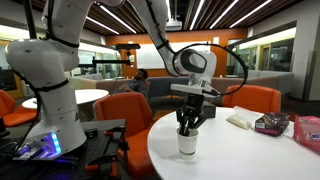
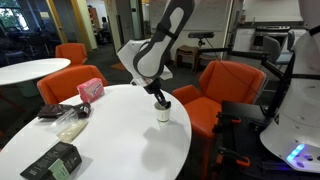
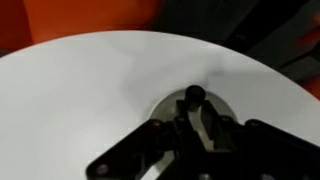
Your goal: Remove the marker from the cup and put on the table
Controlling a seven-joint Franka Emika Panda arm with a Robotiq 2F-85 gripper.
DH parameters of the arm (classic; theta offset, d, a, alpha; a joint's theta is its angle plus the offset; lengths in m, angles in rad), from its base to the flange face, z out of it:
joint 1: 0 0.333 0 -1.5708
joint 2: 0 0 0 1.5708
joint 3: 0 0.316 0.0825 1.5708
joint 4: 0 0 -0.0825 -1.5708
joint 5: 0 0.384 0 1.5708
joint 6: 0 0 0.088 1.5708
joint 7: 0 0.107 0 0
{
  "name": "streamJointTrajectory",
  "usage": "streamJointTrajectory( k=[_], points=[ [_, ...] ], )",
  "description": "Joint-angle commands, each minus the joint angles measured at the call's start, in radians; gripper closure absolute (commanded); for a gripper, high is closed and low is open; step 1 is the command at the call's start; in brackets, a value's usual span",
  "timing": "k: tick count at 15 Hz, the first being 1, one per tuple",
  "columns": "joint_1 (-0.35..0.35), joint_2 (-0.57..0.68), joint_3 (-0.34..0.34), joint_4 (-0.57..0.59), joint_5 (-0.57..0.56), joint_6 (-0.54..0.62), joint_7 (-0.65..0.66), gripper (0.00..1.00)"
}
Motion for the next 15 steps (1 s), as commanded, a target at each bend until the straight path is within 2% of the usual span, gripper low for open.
streamJointTrajectory(
  k=[1, 3, 9, 13, 15],
  points=[
    [0.003, 0.017, 0.009, 0.033, -0.026, -0.050, 0.011, 1.00],
    [0.007, 0.012, 0.006, 0.033, -0.037, -0.048, 0.022, 0.95],
    [0.001, -0.068, 0.018, -0.007, -0.057, -0.099, -0.016, 0.95],
    [0.004, -0.185, 0.027, -0.076, -0.093, -0.155, -0.025, 0.95],
    [0.002, -0.267, 0.027, -0.142, -0.115, -0.117, -0.009, 0.95]
  ],
)
